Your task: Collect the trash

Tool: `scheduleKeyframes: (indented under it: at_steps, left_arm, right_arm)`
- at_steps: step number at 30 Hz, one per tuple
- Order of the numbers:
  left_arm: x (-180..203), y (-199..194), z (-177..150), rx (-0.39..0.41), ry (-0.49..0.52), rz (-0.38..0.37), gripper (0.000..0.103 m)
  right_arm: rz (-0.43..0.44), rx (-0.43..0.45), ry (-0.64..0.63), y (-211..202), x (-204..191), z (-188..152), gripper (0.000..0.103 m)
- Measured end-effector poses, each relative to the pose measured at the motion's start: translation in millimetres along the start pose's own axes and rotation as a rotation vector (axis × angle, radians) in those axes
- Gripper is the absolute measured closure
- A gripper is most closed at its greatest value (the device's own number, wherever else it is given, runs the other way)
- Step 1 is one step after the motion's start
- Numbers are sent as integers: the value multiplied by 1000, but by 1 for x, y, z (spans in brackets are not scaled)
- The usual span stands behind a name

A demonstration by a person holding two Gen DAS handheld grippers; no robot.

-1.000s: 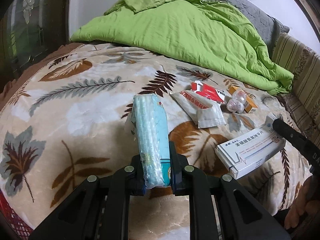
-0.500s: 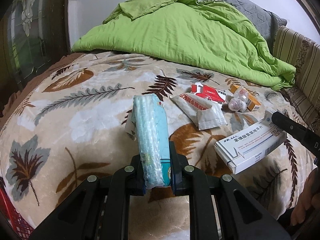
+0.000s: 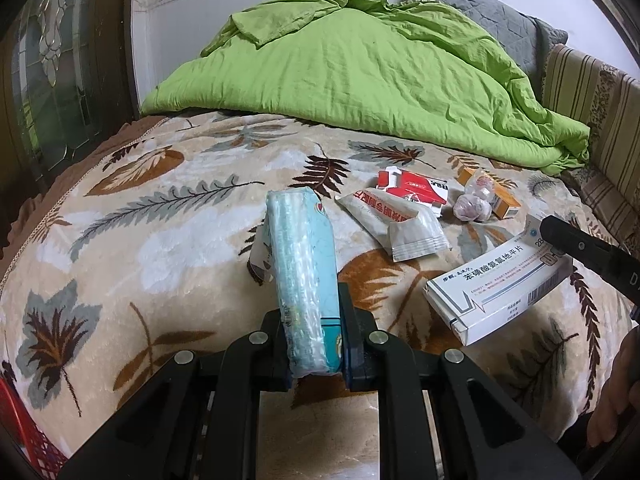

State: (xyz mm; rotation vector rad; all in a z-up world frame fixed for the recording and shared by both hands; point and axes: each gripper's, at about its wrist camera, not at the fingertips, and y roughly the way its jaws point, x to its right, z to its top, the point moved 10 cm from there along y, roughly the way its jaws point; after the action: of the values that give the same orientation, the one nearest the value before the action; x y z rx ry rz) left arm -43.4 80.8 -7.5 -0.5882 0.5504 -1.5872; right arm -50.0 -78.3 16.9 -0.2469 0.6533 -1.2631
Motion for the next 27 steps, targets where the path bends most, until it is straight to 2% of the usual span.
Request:
scheduleKeyframes:
  at_steps: [27]
  left_arm:
    - [1, -2, 0, 8, 4, 3, 87]
  right_arm:
    - [2, 8, -4, -4, -2, 1, 91]
